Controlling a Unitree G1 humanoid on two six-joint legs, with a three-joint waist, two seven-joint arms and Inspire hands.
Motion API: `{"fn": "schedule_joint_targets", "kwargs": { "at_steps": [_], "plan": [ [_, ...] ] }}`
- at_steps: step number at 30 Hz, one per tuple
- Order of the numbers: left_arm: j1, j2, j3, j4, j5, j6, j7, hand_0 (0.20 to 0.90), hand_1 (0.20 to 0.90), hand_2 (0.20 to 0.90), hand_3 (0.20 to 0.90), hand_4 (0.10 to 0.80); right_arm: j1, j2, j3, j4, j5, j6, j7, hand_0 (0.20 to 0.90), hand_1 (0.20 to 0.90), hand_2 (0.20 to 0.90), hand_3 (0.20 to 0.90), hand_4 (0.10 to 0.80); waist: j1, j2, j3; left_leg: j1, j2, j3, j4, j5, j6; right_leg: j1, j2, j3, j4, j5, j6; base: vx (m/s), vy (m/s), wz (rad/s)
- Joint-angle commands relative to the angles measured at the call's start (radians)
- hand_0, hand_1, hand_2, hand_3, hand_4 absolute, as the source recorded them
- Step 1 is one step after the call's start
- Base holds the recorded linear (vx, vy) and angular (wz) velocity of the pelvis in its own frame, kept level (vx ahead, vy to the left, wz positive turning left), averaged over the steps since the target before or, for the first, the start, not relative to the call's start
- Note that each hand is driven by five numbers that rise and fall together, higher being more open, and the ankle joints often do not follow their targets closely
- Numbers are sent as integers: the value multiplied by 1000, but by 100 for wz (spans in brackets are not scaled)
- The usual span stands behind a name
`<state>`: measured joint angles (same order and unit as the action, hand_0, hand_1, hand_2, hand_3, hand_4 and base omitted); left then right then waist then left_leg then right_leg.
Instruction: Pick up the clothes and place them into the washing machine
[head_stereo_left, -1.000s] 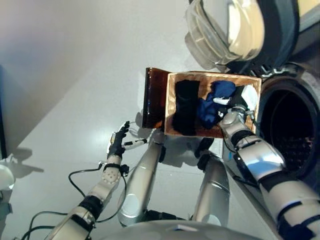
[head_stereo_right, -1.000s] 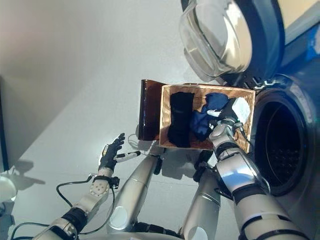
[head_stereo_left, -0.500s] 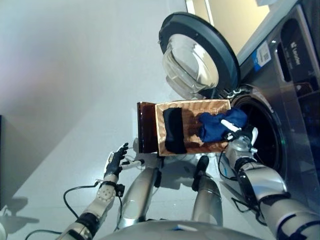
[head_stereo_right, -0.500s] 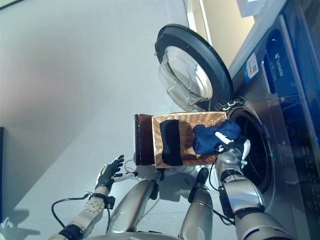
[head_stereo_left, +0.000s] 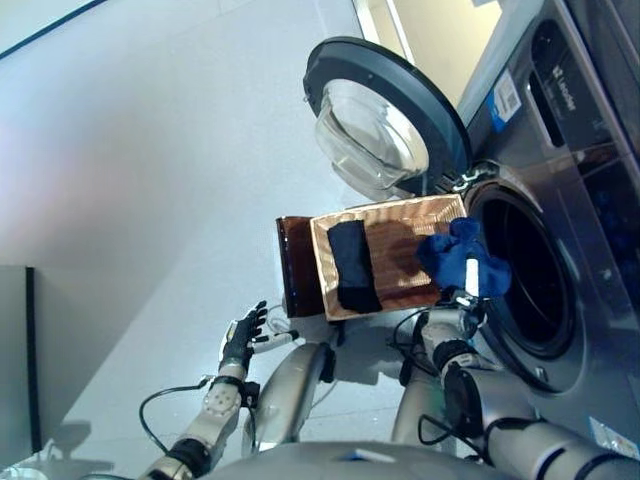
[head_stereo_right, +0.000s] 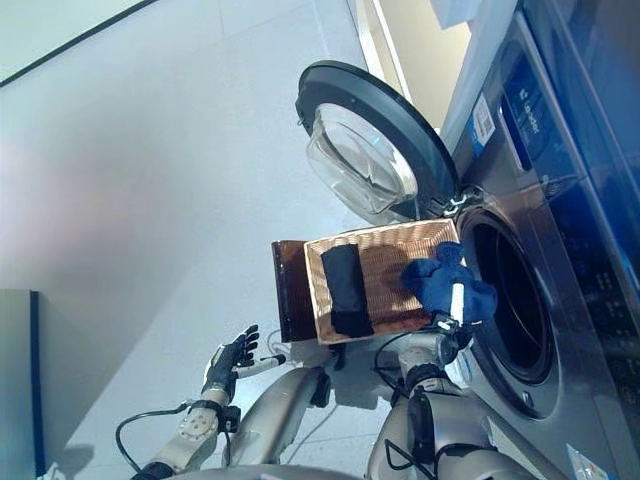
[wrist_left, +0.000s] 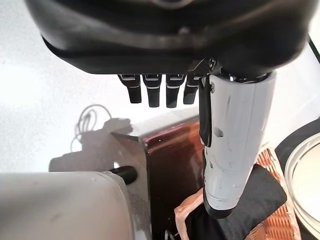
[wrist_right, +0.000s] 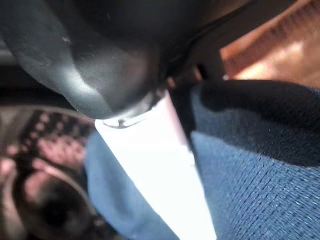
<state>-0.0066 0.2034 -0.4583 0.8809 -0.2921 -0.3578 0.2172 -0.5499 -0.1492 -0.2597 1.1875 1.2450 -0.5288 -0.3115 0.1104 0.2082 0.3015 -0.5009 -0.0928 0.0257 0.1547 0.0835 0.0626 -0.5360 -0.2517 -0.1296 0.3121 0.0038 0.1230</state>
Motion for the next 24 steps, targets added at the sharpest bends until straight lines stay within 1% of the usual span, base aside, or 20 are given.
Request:
{"fn": "schedule_joint_targets", "kwargs": {
  "at_steps": [1, 6, 8, 9, 10, 11, 12, 13, 14, 15, 17, 18, 20, 21, 22, 23, 24],
  "plan": [
    [-4, -12, -28, 13, -34, -67, 29, 900, 900, 900, 900, 800, -47, -96, -47, -87, -53, -126, -88, 200, 200, 200, 200, 300, -15, 40, 2, -64, -24, -24, 77, -69, -55, 18, 13, 0, -44, 1, -48, -21, 43, -2],
    [-4, -15, -57, 12, -53, -78, 38, 900, 900, 900, 900, 800, -144, -203, -81, -128, -158, -142, -208, 200, 200, 200, 200, 300, -20, 87, 11, -91, -26, -8, 88, -72, -55, -18, 15, 24, -22, -6, -51, -26, 41, -8],
    [0, -14, -62, 7, -65, -78, 33, 900, 900, 900, 900, 800, -186, -254, -77, -143, -203, -144, -242, 200, 200, 200, 200, 300, -25, 97, 18, -116, -21, 1, 126, -84, -52, -45, 25, 42, 7, -17, -57, -30, 16, -17],
    [-2, -12, -60, 0, -70, -77, 32, 900, 900, 900, 900, 800, -210, -272, -71, -146, -231, -145, -270, 200, 200, 200, 200, 300, -27, 98, 27, -142, -15, 10, 175, -98, -50, -68, 32, 57, 41, -29, -62, -43, 4, -15],
    [-2, -7, -56, 0, -72, -74, 34, 900, 900, 900, 900, 800, -235, -302, -66, -150, -250, -149, -285, 200, 200, 200, 200, 300, -32, 91, 37, -169, -13, 15, 240, -118, -42, -88, 45, 69, 83, -44, -73, 16, -32, -24],
    [-7, 0, -53, -1, -71, -74, 33, 900, 900, 900, 900, 800, -268, -328, -54, -151, -264, -152, -296, 200, 200, 200, 200, 300, -33, 85, 45, -185, -10, 9, 312, -170, -35, -109, 59, 93, 148, -84, -81, 0, -60, -34],
    [-11, 12, -45, 1, -66, -70, 33, 900, 900, 900, 900, 800, -301, -363, -39, -143, -287, -150, -307, 200, 200, 200, 200, 300, -32, 77, 57, -216, -6, 8, 387, -200, -28, -142, 72, 103, 218, -111, -90, 16, -99, -45],
    [-15, 26, -33, -3, -59, -68, 30, 900, 900, 900, 900, 800, -339, -417, -12, -133, -314, -140, -310, 200, 200, 200, 200, 300, -28, 68, 63, -252, -5, 1, 463, -238, -26, -180, 79, 115, 289, -144, -97, -60, -101, -42],
    [-15, 42, -22, -11, -53, -72, 28, 900, 900, 900, 900, 800, -375, -463, 15, -121, -333, -129, -311, 200, 200, 200, 200, 300, -28, 63, 65, -275, -2, -1, 510, -265, -19, -212, 87, 124, 344, -167, -102, -38, -92, -36],
    [0, 53, -12, -22, -52, -76, 23, 900, 900, 900, 900, 800, -425, -512, 50, -127, -345, -132, -307, 200, 200, 200, 200, 300, -23, 58, 57, -292, 0, 1, 547, -282, -13, -241, 87, 133, 385, -179, -108, -32, -66, -20],
    [22, 72, 6, -44, -49, -79, 14, 900, 900, 900, 900, 800, -501, -600, 114, -154, -357, -126, -291, 200, 200, 200, 200, 300, -14, 48, 34, -310, 6, 9, 557, -296, -12, -272, 88, 140, 406, -188, -107, 10, -31, -8],
    [34, 76, 6, -50, -51, -77, 6, 900, 900, 900, 900, 800, -529, -618, 140, -182, -359, -133, -291, 200, 200, 200, 200, 300, -12, 45, 24, -311, 8, 15, 558, -299, -10, -273, 88, 142, 406, -189, -107, 39, 13, -7],
    [47, 82, 12, -45, -49, -73, 1, 900, 900, 900, 900, 800, -522, -626, 148, -294, -393, -147, -290, 200, 200, 200, 200, 300, -17, 43, 10, -293, 10, 18, 526, -292, -12, -268, 86, 143, 396, -190, -105, 67, 41, -12],
    [50, 82, 21, -36, -52, -73, 2, 900, 900, 900, 900, 800, -502, -619, 140, -330, -417, -152, -300, 225, 225, 225, 225, 318, -21, 43, 4, -281, 8, 20, 506, -287, -12, -260, 84, 143, 386, -189, -104, 82, 52, -21],
    [53, 83, 28, -31, -59, -74, 1, 900, 900, 900, 900, 800, -489, -616, 136, -336, -442, -152, -315, 491, 491, 491, 491, 508, -22, 42, -2, -269, 7, 21, 488, -283, -13, -252, 83, 145, 377, -186, -104, 71, 65, -20],
    [55, 84, 34, -26, -61, -77, 3, 900, 900, 900, 900, 800, -484, -620, 142, -312, -454, -143, -321, 900, 900, 900, 900, 800, -20, 41, -7, -257, 5, 23, 472, -279, -14, -247, 83, 147, 367, -182, -103, 54, 65, -15],
    [54, 84, 38, -13, -60, -77, 7, 900, 900, 900, 900, 800, -480, -617, 153, -270, -451, -123, -310, 900, 900, 900, 900, 800, -18, 40, -11, -247, 5, 25, 460, -276, -16, -242, 83, 147, 360, -178, -103, -73, 70, -8]
  ]
}}
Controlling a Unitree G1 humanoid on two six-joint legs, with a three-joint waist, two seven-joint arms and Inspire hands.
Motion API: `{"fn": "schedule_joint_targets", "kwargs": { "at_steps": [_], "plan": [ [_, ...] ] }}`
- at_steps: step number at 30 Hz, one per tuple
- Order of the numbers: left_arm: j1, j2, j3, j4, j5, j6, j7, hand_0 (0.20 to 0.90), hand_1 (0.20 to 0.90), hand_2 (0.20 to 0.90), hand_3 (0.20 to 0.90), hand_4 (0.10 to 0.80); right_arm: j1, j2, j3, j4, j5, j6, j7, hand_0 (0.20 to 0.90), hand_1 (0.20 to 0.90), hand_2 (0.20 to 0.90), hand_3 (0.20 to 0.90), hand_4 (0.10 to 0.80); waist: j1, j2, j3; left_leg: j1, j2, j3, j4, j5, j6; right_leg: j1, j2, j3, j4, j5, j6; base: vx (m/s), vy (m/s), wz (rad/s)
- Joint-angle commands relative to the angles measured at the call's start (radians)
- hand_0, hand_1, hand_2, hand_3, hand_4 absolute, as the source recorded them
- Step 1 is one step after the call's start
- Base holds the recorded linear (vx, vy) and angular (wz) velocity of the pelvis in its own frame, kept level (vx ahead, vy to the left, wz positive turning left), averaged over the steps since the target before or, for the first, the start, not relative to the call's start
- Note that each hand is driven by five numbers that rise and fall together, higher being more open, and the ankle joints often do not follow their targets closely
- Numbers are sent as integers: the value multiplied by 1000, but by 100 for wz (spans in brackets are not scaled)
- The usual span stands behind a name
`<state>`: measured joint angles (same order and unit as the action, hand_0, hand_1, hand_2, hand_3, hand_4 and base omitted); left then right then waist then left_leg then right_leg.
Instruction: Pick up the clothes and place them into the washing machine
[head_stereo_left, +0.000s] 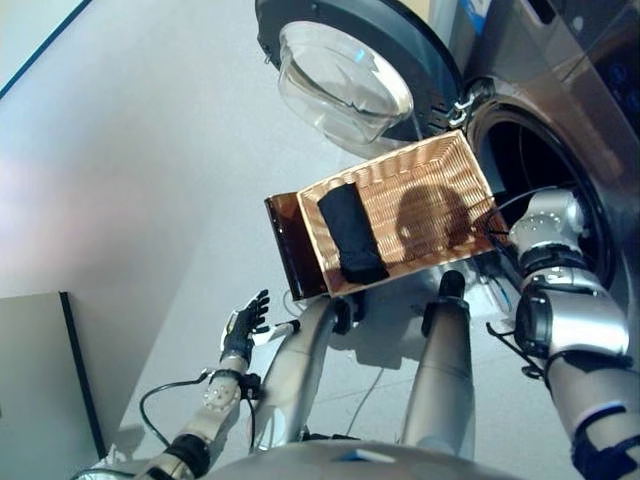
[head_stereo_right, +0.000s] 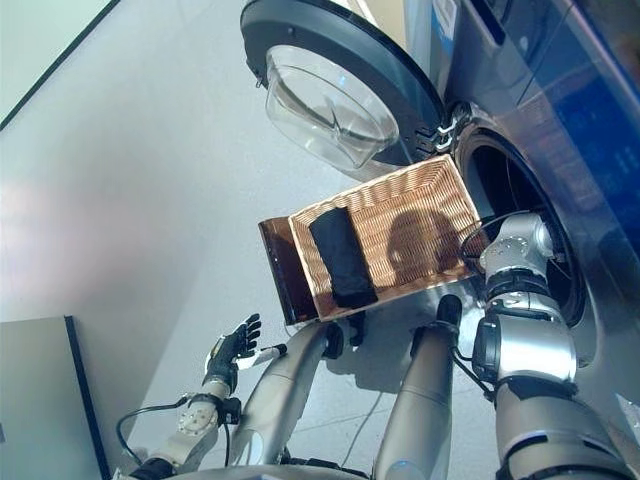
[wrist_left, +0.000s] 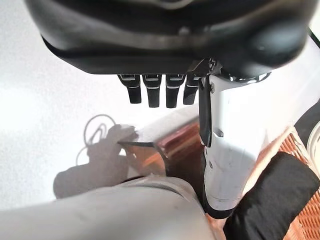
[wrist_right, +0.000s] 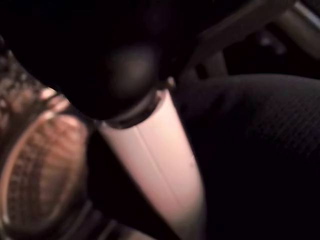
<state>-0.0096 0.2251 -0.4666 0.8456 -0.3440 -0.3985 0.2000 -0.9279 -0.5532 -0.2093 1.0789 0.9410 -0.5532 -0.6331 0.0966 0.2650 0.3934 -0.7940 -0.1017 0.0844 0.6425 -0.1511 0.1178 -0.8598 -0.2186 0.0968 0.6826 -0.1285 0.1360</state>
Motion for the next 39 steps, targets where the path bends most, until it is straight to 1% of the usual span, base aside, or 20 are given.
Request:
{"fn": "schedule_joint_targets", "kwargs": {
  "at_steps": [1, 4, 5, 6, 7, 10, 11, 12, 14, 16, 20, 24, 29, 32, 36, 39],
  "plan": [
    [55, 59, 55, 41, -13, -36, 28, 900, 900, 900, 900, 800, -108, -209, 115, -114, -124, -84, 39, 900, 900, 900, 900, 800, -4, -17, -100, 48, 20, -17, -52, -4, -68, 81, 46, -89, -34, -7, -121, -90, 57, -6],
    [41, 40, 67, 74, -15, -33, 26, 900, 900, 900, 900, 800, -97, -179, 141, 47, -53, -16, 146, 900, 900, 900, 900, 800, 0, -19, -102, 69, 20, -8, -99, 12, -74, 103, 43, -93, -80, 19, -119, -2, 29, -9],
    [38, 32, 68, 85, -15, -31, 25, 900, 900, 900, 900, 800, -91, -158, 147, 78, -36, -7, 167, 900, 900, 900, 900, 800, 2, -18, -109, 86, 15, -20, -114, -8, -82, 120, 45, -87, -91, 0, -112, -4, 13, -14],
    [34, 25, 69, 88, -20, -30, 21, 900, 900, 900, 900, 800, -81, -132, 147, 92, -33, 3, 174, 900, 900, 900, 900, 800, 0, -17, -103, 81, 19, -6, -131, 25, -80, 118, 41, -99, -114, 33, -117, -4, 10, -6],
    [28, 19, 69, 96, -19, -29, 19, 900, 900, 900, 900, 800, -61, -105, 144, 113, -23, 14, 190, 900, 900, 900, 900, 800, 1, -17, -102, 88, 18, -6, -148, 35, -84, 127, 39, -104, -132, 44, -113, -110, 11, 5],
    [27, 3, 54, 104, -21, -29, 17, 900, 900, 900, 900, 800, -4, -8, 128, 156, -13, 22, 191, 900, 900, 900, 900, 800, 7, -12, -100, 113, 15, -12, -204, 69, -94, 163, 32, -118, -191, 70, -106, -3, 6, 4],
    [28, 4, 54, 104, -20, -30, 17, 900, 900, 900, 900, 800, -1, -6, 127, 152, -15, 22, 188, 900, 900, 900, 900, 800, 5, -12, -100, 117, 15, -13, -208, 71, -94, 168, 31, -120, -195, 72, -106, 9, -10, 6],
    [21, -7, 53, 122, -19, -29, 18, 900, 900, 900, 900, 800, 39, 50, 131, 166, -27, 38, 194, 900, 900, 900, 900, 800, 8, -16, -97, 137, 13, -18, -242, 91, -102, 197, 25, -132, -234, 89, -99, 14, -18, 9],
    [19, -7, 53, 124, -14, -28, 18, 900, 900, 900, 900, 800, 65, 82, 129, 158, -28, 44, 199, 900, 900, 900, 900, 800, 10, -21, -91, 151, 11, -23, -264, 104, -106, 219, 20, -146, -256, 97, -97, 19, -29, 22],
    [23, -8, 59, 125, -10, -28, 22, 900, 900, 900, 900, 800, 110, 132, 145, 152, -45, 58, 210, 900, 900, 900, 900, 800, 15, -32, -88, 173, 12, -33, -290, 120, -110, 255, 16, -165, -286, 106, -94, 33, -30, 29],
    [17, -9, 74, 150, 14, -20, 26, 900, 900, 900, 900, 800, 170, 208, 176, 167, -69, 87, 241, 900, 900, 900, 900, 800, 27, -70, -87, 219, 14, -54, -337, 142, -115, 322, 10, -198, -345, 125, -85, 46, -61, 21],
    [13, -9, 91, 168, 30, -13, 27, 900, 900, 900, 900, 800, 222, 272, 199, 156, -82, 107, 268, 900, 900, 900, 900, 800, 42, -120, -97, 268, 20, -80, -382, 157, -121, 391, 2, -239, -403, 143, -73, 61, -62, 13],
    [-5, -1, 118, 201, 52, 0, 31, 900, 900, 900, 900, 800, 262, 320, 233, 170, -117, 128, 282, 900, 900, 900, 900, 800, 59, -186, -98, 301, 24, -109, -394, 162, -123, 456, 1, -279, -450, 157, -67, 41, -66, 27],
    [-14, 7, 127, 196, 59, -1, 34, 900, 900, 900, 900, 800, 276, 344, 240, 172, -112, 131, 290, 900, 900, 900, 900, 800, 68, -214, -95, 301, 21, -124, -388, 161, -121, 470, 0, -297, -453, 158, -66, 9, -54, 15],
    [-23, 17, 137, 202, 70, 0, 36, 900, 900, 900, 900, 800, 286, 366, 246, 179, -93, 126, 302, 900, 900, 900, 900, 800, 75, -228, -92, 297, 19, -133, -383, 157, -119, 473, -1, -308, -456, 157, -66, 0, -15, 19],
    [-22, 24, 146, 197, 72, -2, 41, 900, 900, 900, 900, 800, 290, 380, 253, 175, -85, 123, 305, 900, 900, 900, 900, 800, 75, -228, -87, 295, 18, -133, -383, 157, -119, 468, 0, -307, -458, 162, -68, -3, 16, 2]
  ]
}}
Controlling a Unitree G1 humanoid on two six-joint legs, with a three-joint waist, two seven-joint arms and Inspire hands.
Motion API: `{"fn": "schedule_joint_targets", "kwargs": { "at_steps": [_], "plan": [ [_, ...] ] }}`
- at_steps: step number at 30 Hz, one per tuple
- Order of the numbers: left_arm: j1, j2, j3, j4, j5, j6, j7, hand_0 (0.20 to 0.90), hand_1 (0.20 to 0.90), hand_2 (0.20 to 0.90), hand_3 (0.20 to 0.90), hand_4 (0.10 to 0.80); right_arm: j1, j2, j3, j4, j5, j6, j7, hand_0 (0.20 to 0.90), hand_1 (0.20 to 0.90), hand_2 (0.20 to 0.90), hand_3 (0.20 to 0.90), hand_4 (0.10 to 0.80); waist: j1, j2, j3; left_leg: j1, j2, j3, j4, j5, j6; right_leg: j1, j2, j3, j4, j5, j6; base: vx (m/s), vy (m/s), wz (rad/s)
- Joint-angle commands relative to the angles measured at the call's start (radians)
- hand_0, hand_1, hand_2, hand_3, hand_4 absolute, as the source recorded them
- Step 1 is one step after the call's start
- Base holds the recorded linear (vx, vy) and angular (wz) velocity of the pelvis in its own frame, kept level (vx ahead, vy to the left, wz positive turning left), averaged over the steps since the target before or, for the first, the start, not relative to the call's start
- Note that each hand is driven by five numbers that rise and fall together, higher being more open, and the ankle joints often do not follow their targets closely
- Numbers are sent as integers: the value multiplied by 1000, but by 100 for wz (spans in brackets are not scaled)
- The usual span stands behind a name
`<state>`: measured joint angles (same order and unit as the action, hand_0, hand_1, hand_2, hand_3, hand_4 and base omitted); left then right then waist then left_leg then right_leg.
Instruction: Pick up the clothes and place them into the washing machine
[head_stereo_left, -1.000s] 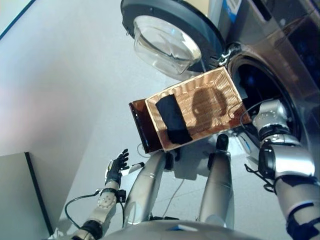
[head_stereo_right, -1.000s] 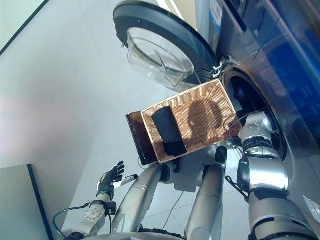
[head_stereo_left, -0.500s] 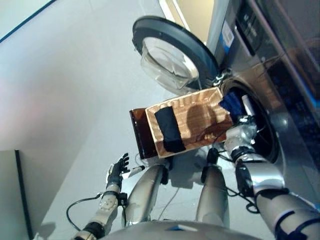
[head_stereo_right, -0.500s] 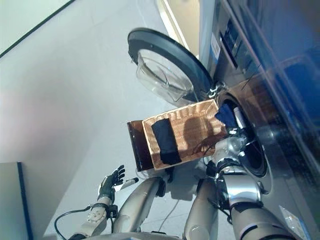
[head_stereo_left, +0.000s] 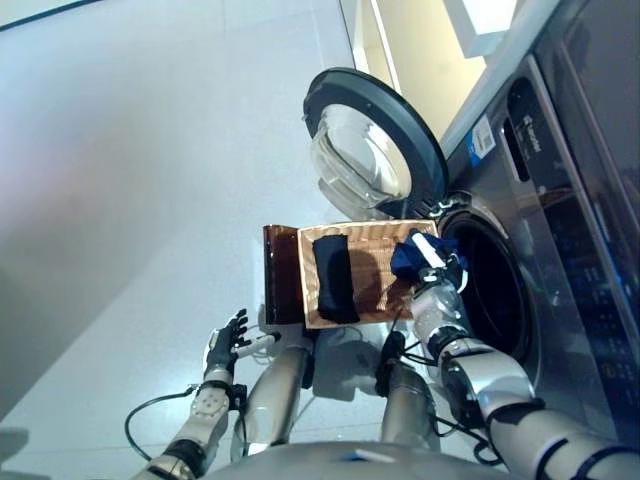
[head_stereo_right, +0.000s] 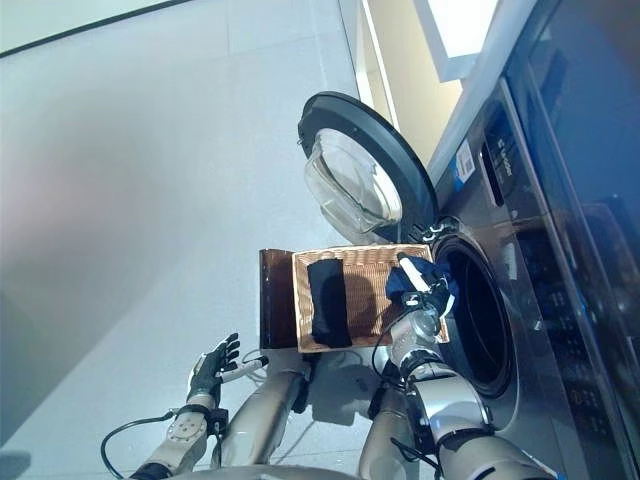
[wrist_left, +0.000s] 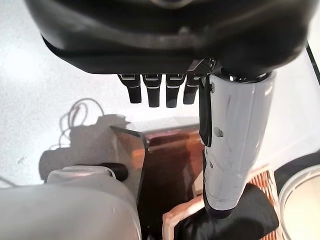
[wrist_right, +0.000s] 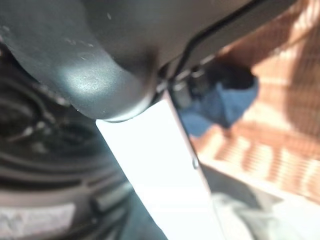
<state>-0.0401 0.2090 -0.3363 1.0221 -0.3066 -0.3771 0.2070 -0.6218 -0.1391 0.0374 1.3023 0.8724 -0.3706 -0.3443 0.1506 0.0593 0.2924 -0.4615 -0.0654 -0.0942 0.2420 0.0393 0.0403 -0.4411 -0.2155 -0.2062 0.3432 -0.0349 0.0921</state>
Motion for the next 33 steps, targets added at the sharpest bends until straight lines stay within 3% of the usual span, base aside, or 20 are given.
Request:
{"fn": "schedule_joint_targets", "kwargs": {
  "at_steps": [1, 4, 6, 9, 12, 13, 21, 27, 33],
  "plan": [
    [9, 41, 22, 26, 37, -24, 38, 900, 900, 900, 900, 800, -13, -27, 17, -47, -22, -59, 14, 900, 900, 900, 900, 800, 20, -20, 16, -37, -18, 49, 13, -32, -41, 46, -3, -2, -119, 69, -24, 0, 0, 0],
    [5, 44, 27, 36, 40, -28, 51, 900, 900, 900, 900, 800, -12, -28, 36, -51, -63, -53, -4, 900, 900, 900, 900, 800, 17, -19, 18, -38, -19, 53, 10, -31, -41, 39, -2, 1, -117, 70, -26, -3, 12, 0],
    [-2, 47, 38, 53, 58, -24, 69, 900, 900, 900, 900, 800, -28, -57, 69, 2, -212, -17, -76, 900, 900, 900, 900, 800, 19, -14, 20, -40, -20, 54, 10, -30, -40, 35, -1, 5, -118, 73, -26, 0, 0, 0],
    [-9, 54, 36, 56, 94, -28, 113, 900, 900, 900, 900, 800, -66, -85, 185, 39, -543, 72, -220, 900, 900, 900, 900, 800, 24, -6, 25, -48, -20, 56, 18, -28, -39, 27, -1, 9, -115, 80, -27, -6, 1, 1],
    [0, 48, 40, 39, 130, -44, 134, 900, 900, 900, 900, 800, -30, -110, 356, -54, -908, 161, -276, 900, 900, 900, 900, 800, 19, -8, 27, -51, -20, 55, 18, -23, -39, 22, 1, 13, -117, 85, -26, 0, 0, 0],
    [15, 50, 37, 26, 158, -50, 129, 900, 900, 900, 900, 800, -13, -146, 414, -113, -1029, 188, -253, 900, 900, 900, 900, 800, 15, -14, 25, -54, -21, 53, 18, -23, -40, 20, 3, 12, -117, 85, -25, 16, -38, -1],
    [67, 58, 38, -6, 185, -61, 81, 900, 900, 900, 900, 800, -42, -271, 545, -96, -1336, 271, -242, 900, 900, 900, 900, 800, 9, -38, 9, -65, -15, 52, 24, -27, -41, 3, 13, 21, -115, 87, -24, 6, -15, 0],
    [40, 50, 29, 27, 196, -50, 51, 900, 900, 900, 900, 800, -97, -371, 702, 27, -1734, 451, -240, 900, 900, 900, 900, 800, 3, -43, 15, -80, -12, 50, 30, -29, -46, -19, 25, 26, -108, 84, -31, -10, -8, -1],
    [34, 53, 13, 6, 159, -45, 41, 900, 900, 900, 900, 800, -147, -445, 790, 72, -1878, 521, -213, 900, 900, 900, 900, 800, 2, -47, 55, -118, 0, 45, 54, -23, -53, -58, 40, 27, -94, 82, -42, -51, -37, -5]
  ]
}}
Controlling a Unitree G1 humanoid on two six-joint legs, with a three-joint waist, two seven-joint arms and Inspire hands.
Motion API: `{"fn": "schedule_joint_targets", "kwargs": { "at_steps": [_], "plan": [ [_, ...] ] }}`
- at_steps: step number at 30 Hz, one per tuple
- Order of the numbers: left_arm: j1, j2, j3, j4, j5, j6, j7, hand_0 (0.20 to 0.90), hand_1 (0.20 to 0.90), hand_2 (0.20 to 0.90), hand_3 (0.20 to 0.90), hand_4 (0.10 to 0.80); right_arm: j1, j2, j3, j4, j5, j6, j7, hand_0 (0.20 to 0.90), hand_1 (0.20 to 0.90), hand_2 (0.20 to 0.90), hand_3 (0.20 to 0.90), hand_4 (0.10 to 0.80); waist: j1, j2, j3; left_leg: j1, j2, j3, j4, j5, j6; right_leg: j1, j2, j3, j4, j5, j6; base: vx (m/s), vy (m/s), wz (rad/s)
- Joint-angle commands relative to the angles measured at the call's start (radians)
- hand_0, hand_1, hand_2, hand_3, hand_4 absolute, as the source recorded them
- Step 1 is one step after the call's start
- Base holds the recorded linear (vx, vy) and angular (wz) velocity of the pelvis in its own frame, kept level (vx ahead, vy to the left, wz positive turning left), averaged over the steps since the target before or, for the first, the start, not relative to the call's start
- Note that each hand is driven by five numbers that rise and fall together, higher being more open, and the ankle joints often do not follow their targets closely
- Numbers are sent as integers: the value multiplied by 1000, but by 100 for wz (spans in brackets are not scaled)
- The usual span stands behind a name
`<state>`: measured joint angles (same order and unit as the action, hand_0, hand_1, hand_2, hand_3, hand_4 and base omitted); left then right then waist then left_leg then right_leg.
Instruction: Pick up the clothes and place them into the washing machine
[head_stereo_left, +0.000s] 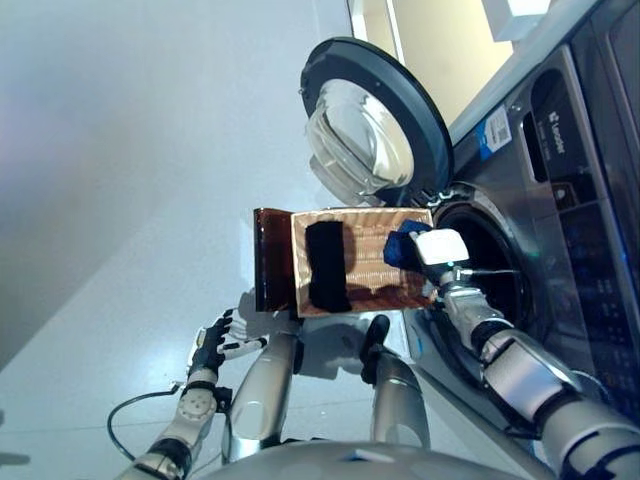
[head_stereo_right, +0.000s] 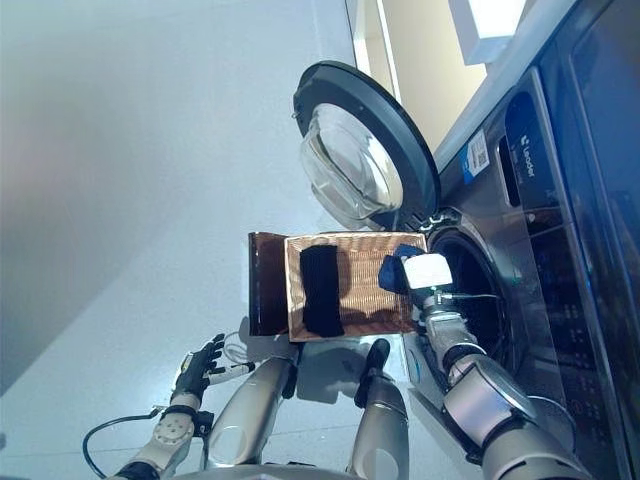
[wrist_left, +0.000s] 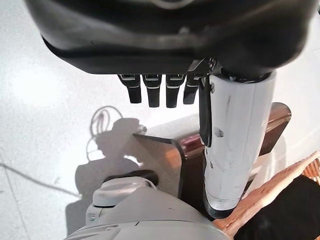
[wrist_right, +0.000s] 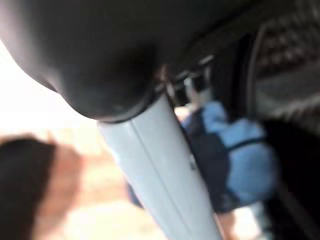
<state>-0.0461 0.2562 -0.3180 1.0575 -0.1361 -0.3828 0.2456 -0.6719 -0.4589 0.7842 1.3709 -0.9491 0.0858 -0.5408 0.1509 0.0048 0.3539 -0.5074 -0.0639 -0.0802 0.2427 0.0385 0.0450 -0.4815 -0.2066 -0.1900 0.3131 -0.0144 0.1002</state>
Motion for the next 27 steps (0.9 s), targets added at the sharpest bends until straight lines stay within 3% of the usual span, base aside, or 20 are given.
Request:
{"fn": "schedule_joint_targets", "kwargs": {
  "at_steps": [1, 9, 10, 13, 27],
  "plan": [
    [36, 6, -9, -31, -17, -39, 5, 900, 900, 900, 900, 800, -113, -134, 52, 3, -65, 68, -15, 900, 900, 900, 900, 800, 2, 6, -1, -78, -1, 29, 58, -22, -59, -24, 34, 10, -59, 59, -52, -41, -29, -4],
    [21, 5, -29, -84, -74, -39, 26, 900, 900, 900, 900, 800, -207, -160, 65, 33, -17, 95, -33, 900, 900, 900, 900, 800, 4, -2, 54, -162, 9, 22, 134, -34, -69, -100, 42, -3, 15, 31, -72, -29, -39, 1],
    [22, 6, -29, -97, -80, -39, 28, 900, 900, 900, 900, 800, -211, -160, 66, 31, -9, 95, -36, 900, 900, 900, 900, 800, 4, -2, 53, -162, 11, 15, 152, -73, -74, -102, 46, 4, 35, -3, -65, 71, -44, 4],
    [27, 13, -22, -114, -80, -41, 36, 900, 900, 900, 900, 800, -220, -157, 63, 32, 11, 97, -47, 900, 900, 900, 900, 800, 7, -3, 60, -191, 13, 11, 175, -81, -75, -128, 45, 3, 61, -14, -67, 13, -22, 9],
    [-16, 49, 117, -139, -122, -75, 135, 900, 900, 900, 900, 800, -202, -126, 49, 35, 64, 86, -69, 900, 900, 900, 900, 800, 4, 7, 77, -345, 6, 9, 349, -136, -70, -292, 36, 17, 277, -92, -96, -34, 8, 5]
  ]
}}
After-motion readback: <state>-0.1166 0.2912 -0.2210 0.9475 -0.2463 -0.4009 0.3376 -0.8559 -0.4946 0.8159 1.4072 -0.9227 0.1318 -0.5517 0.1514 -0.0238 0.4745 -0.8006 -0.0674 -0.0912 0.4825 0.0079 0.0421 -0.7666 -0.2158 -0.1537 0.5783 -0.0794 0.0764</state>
